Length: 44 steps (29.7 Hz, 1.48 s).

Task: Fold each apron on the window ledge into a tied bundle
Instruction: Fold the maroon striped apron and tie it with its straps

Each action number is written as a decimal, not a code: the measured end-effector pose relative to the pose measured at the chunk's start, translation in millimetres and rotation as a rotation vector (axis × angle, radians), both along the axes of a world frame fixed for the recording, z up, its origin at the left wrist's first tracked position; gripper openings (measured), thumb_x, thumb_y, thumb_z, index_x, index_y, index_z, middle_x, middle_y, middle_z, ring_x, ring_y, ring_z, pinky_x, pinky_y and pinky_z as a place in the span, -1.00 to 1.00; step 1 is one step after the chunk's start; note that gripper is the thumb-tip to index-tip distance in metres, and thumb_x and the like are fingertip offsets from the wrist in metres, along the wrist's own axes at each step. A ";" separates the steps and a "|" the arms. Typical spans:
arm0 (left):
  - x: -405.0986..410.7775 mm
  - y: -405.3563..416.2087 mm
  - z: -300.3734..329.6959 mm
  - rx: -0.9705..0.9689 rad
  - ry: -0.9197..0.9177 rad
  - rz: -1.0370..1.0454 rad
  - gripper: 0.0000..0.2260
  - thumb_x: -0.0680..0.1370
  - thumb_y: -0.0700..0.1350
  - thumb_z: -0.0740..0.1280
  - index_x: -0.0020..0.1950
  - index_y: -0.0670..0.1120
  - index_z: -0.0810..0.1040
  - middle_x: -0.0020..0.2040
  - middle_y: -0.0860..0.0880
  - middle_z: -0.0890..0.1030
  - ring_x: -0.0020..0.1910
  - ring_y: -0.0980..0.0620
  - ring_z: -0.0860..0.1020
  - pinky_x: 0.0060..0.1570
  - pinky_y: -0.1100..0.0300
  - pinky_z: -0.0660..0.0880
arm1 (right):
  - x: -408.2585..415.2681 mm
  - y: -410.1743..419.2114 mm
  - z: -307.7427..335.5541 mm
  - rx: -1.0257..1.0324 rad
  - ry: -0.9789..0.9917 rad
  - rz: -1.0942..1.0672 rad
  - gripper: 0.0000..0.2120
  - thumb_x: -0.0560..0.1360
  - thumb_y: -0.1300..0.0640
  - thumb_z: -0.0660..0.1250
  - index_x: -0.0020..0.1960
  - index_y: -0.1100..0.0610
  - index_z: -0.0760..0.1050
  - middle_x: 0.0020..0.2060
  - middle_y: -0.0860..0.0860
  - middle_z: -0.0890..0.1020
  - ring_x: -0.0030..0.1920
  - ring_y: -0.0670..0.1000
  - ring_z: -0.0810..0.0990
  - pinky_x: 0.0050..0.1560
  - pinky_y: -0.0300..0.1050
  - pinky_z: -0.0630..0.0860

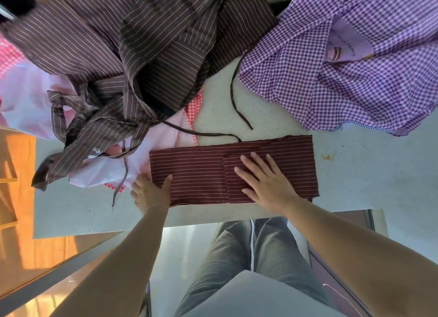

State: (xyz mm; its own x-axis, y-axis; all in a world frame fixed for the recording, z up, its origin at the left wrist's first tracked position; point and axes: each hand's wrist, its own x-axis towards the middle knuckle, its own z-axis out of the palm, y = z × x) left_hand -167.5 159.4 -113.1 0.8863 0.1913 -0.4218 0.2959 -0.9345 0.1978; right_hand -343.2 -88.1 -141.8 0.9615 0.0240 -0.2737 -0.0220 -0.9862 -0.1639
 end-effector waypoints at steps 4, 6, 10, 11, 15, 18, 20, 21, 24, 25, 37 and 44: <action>1.0 11.8 -1.3 -0.226 0.059 0.034 -0.56 0.52 0.12 0.34 0.25 -0.14 0.41 0.11 -0.09 0.56 0.10 -0.15 0.54 0.15 -0.12 0.51 | 18.9 30.4 -7.9 0.016 0.065 0.066 -0.39 0.57 -0.28 -0.14 0.54 -0.05 0.09 0.56 0.05 0.05 0.54 0.17 0.00 0.44 0.38 0.02; 4.3 14.6 5.2 -0.272 0.117 0.007 -0.62 0.55 0.08 0.33 0.23 -0.15 0.47 0.05 -0.03 0.58 0.02 -0.08 0.55 0.16 -0.07 0.50 | 25.7 35.7 -9.6 0.005 0.112 0.048 -0.38 0.57 -0.29 -0.17 0.55 -0.05 0.06 0.56 0.04 0.03 0.55 0.17 -0.02 0.44 0.39 -0.01; 6.4 14.7 31.2 -0.335 0.106 -0.113 -0.74 0.58 0.02 0.30 0.13 -0.13 0.51 -0.04 -0.01 0.61 -0.10 -0.05 0.58 0.01 0.11 0.53 | 27.0 38.8 -8.9 0.001 0.158 0.011 -0.36 0.55 -0.31 -0.21 0.55 -0.04 -0.09 0.56 0.01 -0.02 0.55 0.14 -0.07 0.46 0.35 -0.12; 5.2 11.1 39.5 -0.334 0.080 -0.151 -0.78 0.59 0.01 0.28 0.11 -0.12 0.51 -0.08 -0.01 0.61 -0.14 -0.03 0.58 -0.05 0.14 0.54 | 27.2 40.0 -6.7 0.000 0.167 0.002 -0.36 0.56 -0.31 -0.21 0.55 -0.03 -0.13 0.56 0.00 -0.06 0.55 0.13 -0.12 0.46 0.34 -0.16; -15.9 -29.0 79.8 -0.484 0.044 -0.239 -0.89 0.60 -0.06 0.27 0.00 -0.08 0.52 -0.18 0.07 0.61 -0.24 0.18 0.57 -0.28 0.36 0.48 | 38.1 44.2 12.1 0.164 0.227 -0.053 -0.36 0.60 -0.24 -0.02 0.57 -0.02 -0.11 0.56 -0.04 -0.19 0.54 0.07 -0.27 0.47 0.29 -0.25; -49.2 -80.7 97.0 -0.699 0.175 -0.312 -0.98 0.58 -0.10 0.31 -0.04 -0.02 0.52 -0.28 0.03 0.60 -0.40 0.14 0.58 -0.44 0.23 0.55 | 47.0 30.2 43.4 0.807 0.174 -0.479 -0.64 0.64 -0.05 0.13 0.37 0.03 0.42 0.46 -0.01 0.33 0.50 0.01 0.19 0.48 0.11 0.07; -70.7 -114.5 92.4 -0.727 0.224 -0.426 -0.97 0.57 -0.09 0.31 -0.04 -0.02 0.49 -0.28 0.00 0.58 -0.36 0.05 0.57 -0.36 0.14 0.58 | 41.9 7.4 69.8 1.221 0.058 -0.897 -0.69 0.63 -0.09 0.11 0.16 0.01 0.55 0.13 -0.03 0.64 0.20 -0.05 0.57 0.27 -0.04 0.45; -78.8 -128.2 86.5 -0.716 0.229 -0.486 -0.95 0.57 -0.08 0.30 -0.05 -0.03 0.47 -0.28 0.02 0.56 -0.33 0.06 0.55 -0.30 0.15 0.57 | 37.2 -5.2 79.8 1.354 0.057 -1.041 -0.62 0.61 -0.16 0.06 0.10 0.01 0.56 0.00 -0.05 0.68 0.06 -0.08 0.64 0.13 -0.11 0.53; -101.0 -162.6 66.7 -0.675 0.295 -0.663 -0.91 0.57 -0.06 0.28 -0.06 -0.04 0.40 -0.26 0.05 0.52 -0.30 0.08 0.49 -0.23 0.15 0.49 | 14.8 -38.2 89.0 1.449 0.085 -1.233 -0.45 0.43 -0.35 0.09 0.05 0.06 0.57 -0.11 0.00 0.70 -0.09 -0.04 0.68 -0.08 -0.17 0.57; -108.5 -173.6 61.4 -0.670 0.327 -0.713 -0.90 0.57 -0.06 0.27 -0.05 -0.05 0.39 -0.23 0.03 0.53 -0.27 0.05 0.51 -0.20 0.15 0.48 | 7.5 -46.0 87.3 1.383 0.083 -1.252 -0.48 0.42 -0.34 0.18 0.02 0.07 0.58 -0.10 0.03 0.69 -0.09 -0.01 0.67 -0.06 -0.14 0.57; -68.9 -145.5 14.6 -0.099 -0.294 -1.371 -0.53 0.62 0.08 0.00 0.48 -0.06 0.30 0.51 -0.07 0.28 0.49 -0.13 0.23 0.43 -0.08 0.22 | -34.9 -64.3 25.9 0.550 -0.061 -1.253 -0.69 0.63 -0.06 0.04 -0.07 0.13 0.42 -0.21 0.03 0.55 -0.22 0.04 0.55 -0.20 -0.04 0.52; -49.6 -165.5 1.8 0.129 -0.213 -1.678 -0.43 0.60 0.20 -0.13 0.55 -0.04 0.06 0.56 -0.07 0.14 0.54 -0.10 0.09 0.48 -0.07 0.02 | -55.3 -79.7 13.7 0.615 -0.152 -1.270 -0.74 0.63 0.00 0.09 -0.05 0.16 0.42 -0.22 0.01 0.54 -0.26 -0.04 0.52 -0.35 -0.25 0.38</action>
State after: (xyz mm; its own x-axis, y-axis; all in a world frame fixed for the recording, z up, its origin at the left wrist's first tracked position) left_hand -217.0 -6.2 -111.4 0.1687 -0.9271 -0.3346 -0.9836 -0.1803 0.0038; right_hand -398.5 -167.9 -128.1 0.4382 -0.7895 -0.4297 -0.7688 -0.0815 -0.6342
